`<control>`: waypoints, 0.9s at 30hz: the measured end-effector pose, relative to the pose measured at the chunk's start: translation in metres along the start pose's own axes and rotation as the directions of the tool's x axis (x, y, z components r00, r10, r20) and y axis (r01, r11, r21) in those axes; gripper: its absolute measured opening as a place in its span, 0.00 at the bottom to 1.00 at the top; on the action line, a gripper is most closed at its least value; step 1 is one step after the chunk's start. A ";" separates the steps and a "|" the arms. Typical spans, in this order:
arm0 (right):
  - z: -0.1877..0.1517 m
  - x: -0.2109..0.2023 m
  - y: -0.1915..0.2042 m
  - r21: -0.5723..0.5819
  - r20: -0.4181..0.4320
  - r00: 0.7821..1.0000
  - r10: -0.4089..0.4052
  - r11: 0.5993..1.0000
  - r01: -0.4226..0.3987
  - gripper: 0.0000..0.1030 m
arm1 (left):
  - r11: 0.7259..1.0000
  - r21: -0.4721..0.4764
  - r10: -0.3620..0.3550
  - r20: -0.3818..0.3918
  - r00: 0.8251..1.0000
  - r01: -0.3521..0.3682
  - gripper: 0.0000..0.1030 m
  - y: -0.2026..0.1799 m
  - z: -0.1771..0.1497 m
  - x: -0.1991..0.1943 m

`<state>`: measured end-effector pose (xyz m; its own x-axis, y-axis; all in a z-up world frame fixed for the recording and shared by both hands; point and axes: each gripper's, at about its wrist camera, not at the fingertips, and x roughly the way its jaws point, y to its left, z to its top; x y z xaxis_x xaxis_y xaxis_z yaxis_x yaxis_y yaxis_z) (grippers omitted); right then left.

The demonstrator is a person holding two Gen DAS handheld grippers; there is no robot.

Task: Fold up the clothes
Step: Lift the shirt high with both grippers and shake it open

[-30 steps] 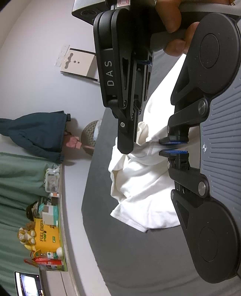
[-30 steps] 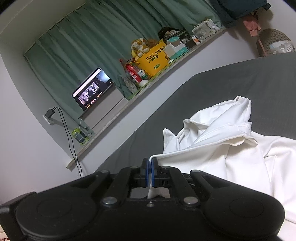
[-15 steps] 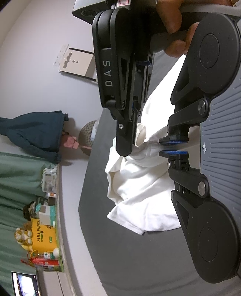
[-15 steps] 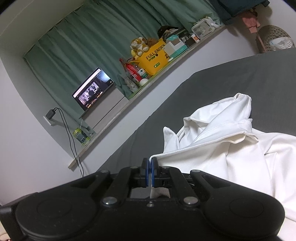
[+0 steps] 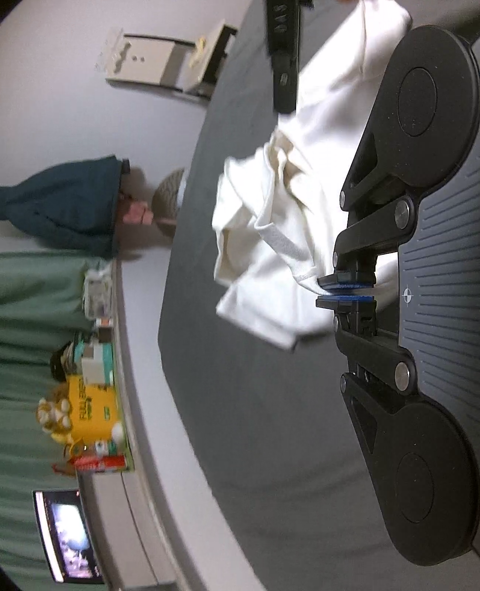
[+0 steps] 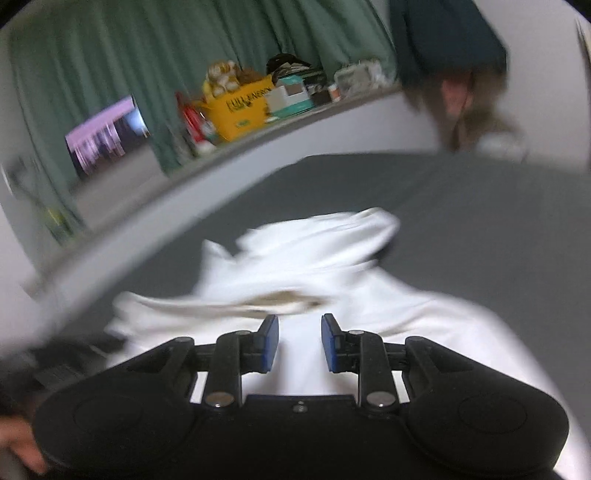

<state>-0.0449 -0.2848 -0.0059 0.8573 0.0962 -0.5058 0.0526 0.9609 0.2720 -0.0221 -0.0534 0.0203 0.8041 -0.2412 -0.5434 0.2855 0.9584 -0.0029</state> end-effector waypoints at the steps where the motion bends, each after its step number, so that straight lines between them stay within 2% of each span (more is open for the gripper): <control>1: -0.001 -0.001 0.003 -0.060 0.008 0.999 -0.044 0.997 0.045 0.24 | 1.000 -0.001 0.004 -0.007 1.000 -0.004 0.05 0.003 -0.001 0.002; 3: -0.001 -0.002 0.010 -0.163 0.038 0.992 -0.118 0.979 0.122 0.24 | 1.000 0.003 0.014 -0.016 1.000 -0.014 0.05 0.007 -0.002 0.006; 7: 0.009 0.003 0.019 -0.284 0.092 0.970 -0.227 0.927 0.244 0.25 | 0.998 0.009 0.062 -0.010 0.998 -0.062 0.05 0.018 0.000 0.011; 9: 0.016 0.014 0.030 -0.402 0.104 0.963 -0.249 0.875 0.270 0.25 | 0.997 -0.013 0.075 -0.016 0.997 -0.075 0.05 0.029 0.001 0.016; 11: 0.019 0.027 0.045 -0.560 0.108 0.970 -0.217 0.793 0.240 0.24 | 0.996 -0.038 0.077 -0.029 0.997 -0.078 0.05 0.039 -0.001 0.021; 13: 0.015 0.044 0.063 -0.730 0.078 0.979 -0.188 0.658 0.185 0.24 | 0.996 -0.049 0.079 -0.033 0.996 -0.081 0.05 0.045 -0.002 0.026; 14: 0.013 0.053 0.071 -0.803 0.063 0.982 -0.180 0.574 0.157 0.21 | 0.995 -0.057 0.078 -0.032 0.996 -0.080 0.05 0.048 -0.002 0.029; 16: 0.002 0.068 0.085 -0.929 0.064 0.976 -0.208 0.345 0.135 0.20 | 0.994 -0.082 0.072 -0.035 0.997 -0.074 0.05 0.053 -0.002 0.034; 18: -0.010 0.079 0.094 -0.990 0.058 0.974 -0.219 0.113 0.084 0.20 | 0.993 -0.097 0.065 -0.040 0.997 -0.069 0.05 0.055 -0.002 0.038; 20: -0.020 0.085 0.097 -0.999 0.036 0.976 -0.215 -0.045 0.027 0.20 | 0.992 -0.106 0.059 -0.041 0.997 -0.063 0.05 0.056 -0.002 0.039; 22: -0.027 0.095 0.100 -0.985 0.020 0.974 -0.227 -0.169 -0.019 0.19 | 0.992 -0.115 0.053 -0.042 0.998 -0.057 0.05 0.057 -0.003 0.040; 23: -0.030 0.097 0.102 -0.976 0.013 0.974 -0.226 -0.217 -0.037 0.19 | 0.991 -0.122 0.051 -0.044 0.998 -0.056 0.05 0.058 -0.003 0.041; 25: -0.033 0.104 0.103 -0.951 0.001 0.974 -0.226 -0.300 -0.069 0.19 | 0.989 -0.137 0.047 -0.050 0.998 -0.053 0.05 0.060 -0.003 0.044; 27: -0.036 0.110 0.107 -0.928 -0.014 0.975 -0.221 -0.361 -0.096 0.19 | 0.987 -0.151 0.043 -0.054 0.998 -0.050 0.05 0.062 -0.003 0.046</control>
<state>0.0369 -0.1620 -0.0615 0.8168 -0.1152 -0.5653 -0.5762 -0.1152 -0.8091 0.0306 -0.0042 -0.0075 0.7860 -0.1915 -0.5878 0.1625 0.9814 -0.1023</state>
